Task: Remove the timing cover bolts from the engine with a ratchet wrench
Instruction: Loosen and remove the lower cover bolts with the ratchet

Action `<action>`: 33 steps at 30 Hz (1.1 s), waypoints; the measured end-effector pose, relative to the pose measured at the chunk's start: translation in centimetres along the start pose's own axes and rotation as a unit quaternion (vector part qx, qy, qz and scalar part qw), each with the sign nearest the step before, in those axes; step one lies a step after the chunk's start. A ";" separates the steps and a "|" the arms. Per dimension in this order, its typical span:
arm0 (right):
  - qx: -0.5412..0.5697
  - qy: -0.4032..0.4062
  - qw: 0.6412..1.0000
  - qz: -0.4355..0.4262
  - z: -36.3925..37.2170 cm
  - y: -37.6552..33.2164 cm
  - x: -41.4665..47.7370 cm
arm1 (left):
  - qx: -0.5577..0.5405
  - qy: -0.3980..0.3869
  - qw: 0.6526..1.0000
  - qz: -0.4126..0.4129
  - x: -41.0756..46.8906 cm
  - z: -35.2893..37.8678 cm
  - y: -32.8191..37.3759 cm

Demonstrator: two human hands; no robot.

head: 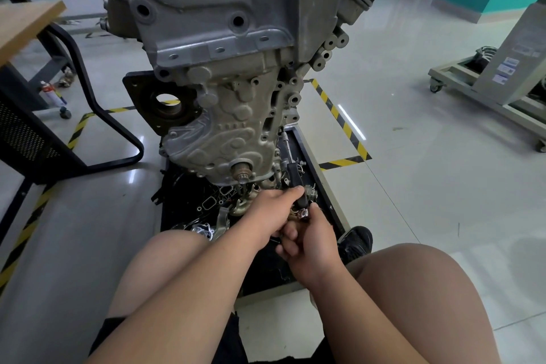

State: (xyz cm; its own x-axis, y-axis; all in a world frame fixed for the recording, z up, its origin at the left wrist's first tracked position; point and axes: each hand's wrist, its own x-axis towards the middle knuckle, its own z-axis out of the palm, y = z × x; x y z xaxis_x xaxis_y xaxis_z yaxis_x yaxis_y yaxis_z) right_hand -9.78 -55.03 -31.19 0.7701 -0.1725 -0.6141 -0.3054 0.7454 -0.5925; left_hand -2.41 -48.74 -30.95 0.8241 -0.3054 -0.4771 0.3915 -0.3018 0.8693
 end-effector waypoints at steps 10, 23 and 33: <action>-0.016 0.013 1.000 0.003 0.1 0.1 -0.1 | 0.013 0.009 1.000 -0.001 0.0 0.1 0.0; -0.228 0.068 0.946 -0.222 -0.4 0.6 -0.5 | -0.010 0.003 1.000 0.012 -0.3 0.3 0.3; -0.479 0.088 0.815 -0.314 -0.7 0.6 -1.0 | -0.003 0.002 0.999 0.036 -0.6 0.1 0.6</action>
State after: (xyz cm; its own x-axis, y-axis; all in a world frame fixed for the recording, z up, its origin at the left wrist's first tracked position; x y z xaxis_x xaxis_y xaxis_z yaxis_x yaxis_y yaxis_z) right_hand -11.10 -54.91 -31.31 0.8767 -0.4786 -0.0478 -0.2433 -0.3556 -0.9024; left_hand -2.70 -48.81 -30.14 0.8513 -0.3227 -0.4136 0.3341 -0.2744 0.9017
